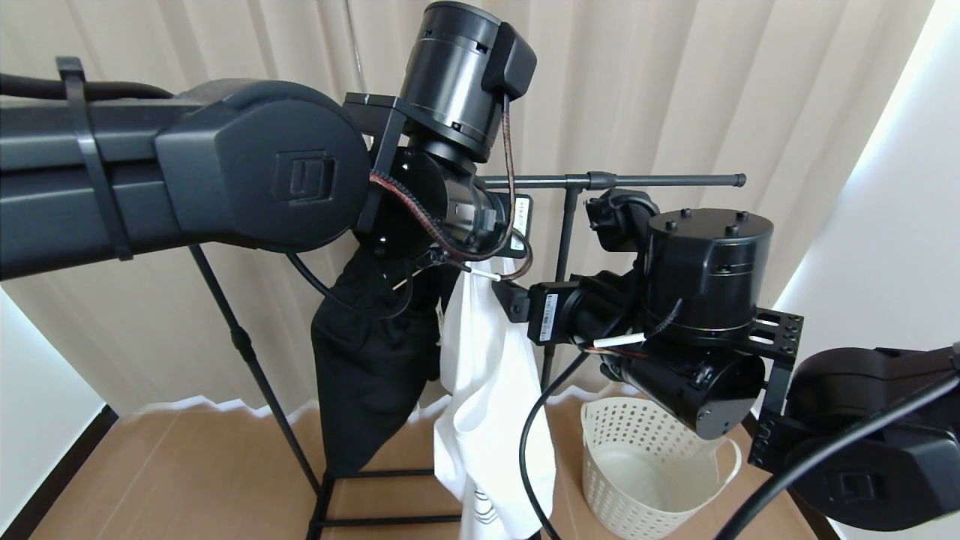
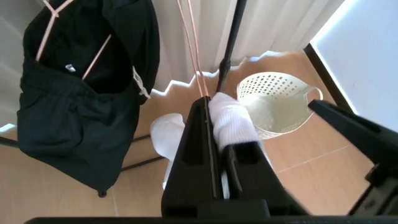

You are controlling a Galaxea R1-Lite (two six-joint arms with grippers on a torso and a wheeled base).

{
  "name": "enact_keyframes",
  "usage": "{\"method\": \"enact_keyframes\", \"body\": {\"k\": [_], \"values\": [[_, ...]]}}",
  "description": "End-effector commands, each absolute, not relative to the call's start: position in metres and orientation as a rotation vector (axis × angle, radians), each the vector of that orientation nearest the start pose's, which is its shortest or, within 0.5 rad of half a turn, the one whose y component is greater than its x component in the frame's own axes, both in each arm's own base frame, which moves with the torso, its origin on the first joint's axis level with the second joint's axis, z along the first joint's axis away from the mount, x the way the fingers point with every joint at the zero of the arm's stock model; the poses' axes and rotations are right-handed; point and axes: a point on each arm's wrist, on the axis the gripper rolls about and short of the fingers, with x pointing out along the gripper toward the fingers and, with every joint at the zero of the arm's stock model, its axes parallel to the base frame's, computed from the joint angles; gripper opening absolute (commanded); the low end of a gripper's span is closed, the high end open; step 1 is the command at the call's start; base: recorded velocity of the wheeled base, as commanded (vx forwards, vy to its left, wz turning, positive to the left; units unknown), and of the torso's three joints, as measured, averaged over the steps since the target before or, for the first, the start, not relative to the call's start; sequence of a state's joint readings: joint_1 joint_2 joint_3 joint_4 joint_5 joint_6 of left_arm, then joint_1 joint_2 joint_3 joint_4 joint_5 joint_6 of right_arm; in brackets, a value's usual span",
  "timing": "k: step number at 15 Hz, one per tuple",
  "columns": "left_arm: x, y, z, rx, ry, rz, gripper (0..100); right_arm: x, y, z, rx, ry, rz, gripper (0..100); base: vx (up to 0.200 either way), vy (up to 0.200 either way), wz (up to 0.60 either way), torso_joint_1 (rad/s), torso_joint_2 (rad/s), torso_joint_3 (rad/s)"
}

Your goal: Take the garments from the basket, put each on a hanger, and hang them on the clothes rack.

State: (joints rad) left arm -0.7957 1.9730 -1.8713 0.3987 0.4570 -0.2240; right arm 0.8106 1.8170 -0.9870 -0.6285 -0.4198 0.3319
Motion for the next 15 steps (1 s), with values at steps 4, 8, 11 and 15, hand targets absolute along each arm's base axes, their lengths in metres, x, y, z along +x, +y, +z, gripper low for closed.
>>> {"method": "enact_keyframes", "body": {"k": [4,8,11,15], "values": [[0.270,-0.261,0.299,0.069,0.411,-0.281,0,0.268,0.227,0.181,0.159,0.245,0.268,100,0.000,0.000,0.00,0.000,0.00,0.000],[0.266,-0.248,0.307,0.075,0.396,-0.270,0,0.271,0.210,0.172,0.059,0.260,0.238,100,0.000,0.000,0.00,0.000,0.00,0.000],[0.265,-0.244,0.307,0.078,0.401,-0.262,0,0.271,0.209,0.166,0.023,0.278,0.239,100,0.000,0.000,0.00,0.000,0.00,0.000],[0.264,-0.241,0.309,0.074,0.397,-0.259,0,0.271,0.206,0.157,-0.039,0.304,0.236,100,0.000,0.000,0.00,0.000,0.00,0.000]]}}
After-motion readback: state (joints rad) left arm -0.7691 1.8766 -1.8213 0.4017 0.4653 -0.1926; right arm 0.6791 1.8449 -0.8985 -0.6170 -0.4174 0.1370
